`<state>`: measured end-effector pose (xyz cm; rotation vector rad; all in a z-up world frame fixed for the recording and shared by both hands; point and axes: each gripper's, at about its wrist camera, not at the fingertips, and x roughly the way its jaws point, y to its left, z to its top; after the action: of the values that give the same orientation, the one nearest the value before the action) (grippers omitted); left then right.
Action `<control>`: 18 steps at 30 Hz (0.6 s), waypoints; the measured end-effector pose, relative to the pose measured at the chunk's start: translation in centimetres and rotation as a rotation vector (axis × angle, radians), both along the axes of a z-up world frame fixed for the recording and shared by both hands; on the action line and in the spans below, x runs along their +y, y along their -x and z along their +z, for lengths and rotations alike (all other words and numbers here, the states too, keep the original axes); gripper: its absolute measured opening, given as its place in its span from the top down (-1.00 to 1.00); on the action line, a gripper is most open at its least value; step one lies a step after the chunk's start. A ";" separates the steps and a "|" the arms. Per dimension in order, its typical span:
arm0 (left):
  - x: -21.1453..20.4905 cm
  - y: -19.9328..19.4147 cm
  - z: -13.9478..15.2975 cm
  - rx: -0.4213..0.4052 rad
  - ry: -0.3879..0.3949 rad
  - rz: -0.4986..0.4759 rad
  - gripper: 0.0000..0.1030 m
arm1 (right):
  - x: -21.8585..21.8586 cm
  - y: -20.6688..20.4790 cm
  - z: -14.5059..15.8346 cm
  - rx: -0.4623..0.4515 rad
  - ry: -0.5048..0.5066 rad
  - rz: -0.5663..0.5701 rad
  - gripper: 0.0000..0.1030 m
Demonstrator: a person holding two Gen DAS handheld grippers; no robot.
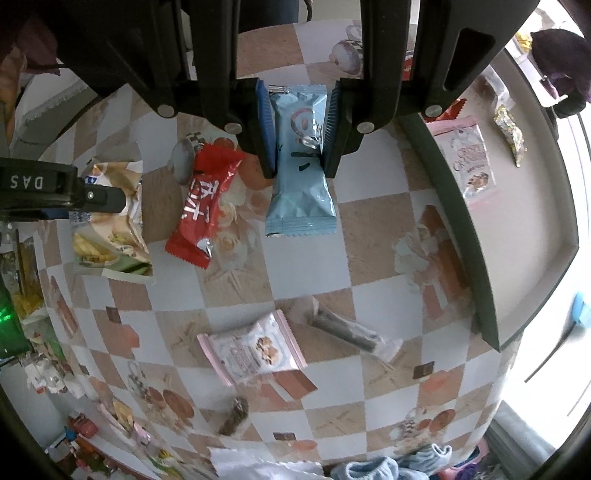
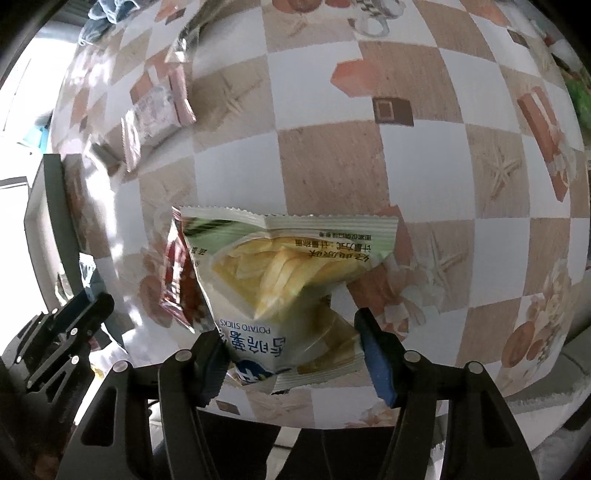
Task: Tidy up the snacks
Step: 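Carry the blue bar and potato stick bag over the white tray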
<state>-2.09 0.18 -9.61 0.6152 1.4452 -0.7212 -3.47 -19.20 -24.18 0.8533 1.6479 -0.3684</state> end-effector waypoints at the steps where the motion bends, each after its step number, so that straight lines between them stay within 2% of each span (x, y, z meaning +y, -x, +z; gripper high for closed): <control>1: 0.2 0.1 0.1 -0.004 0.004 0.007 0.47 | -0.1 -0.1 0.2 -0.005 0.001 -0.002 -0.26; 12: 3.9 -2.5 3.1 -0.035 0.052 0.115 0.47 | 1.1 -1.9 2.1 -0.050 0.007 0.032 -0.26; 18: 4.6 -3.1 3.1 -0.049 0.062 0.163 0.47 | 2.7 -3.9 3.4 -0.077 0.015 0.091 -0.26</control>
<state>1.02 4.82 -6.53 0.4589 1.4049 -0.6166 0.39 -16.50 -20.83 0.7694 1.6045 -0.2815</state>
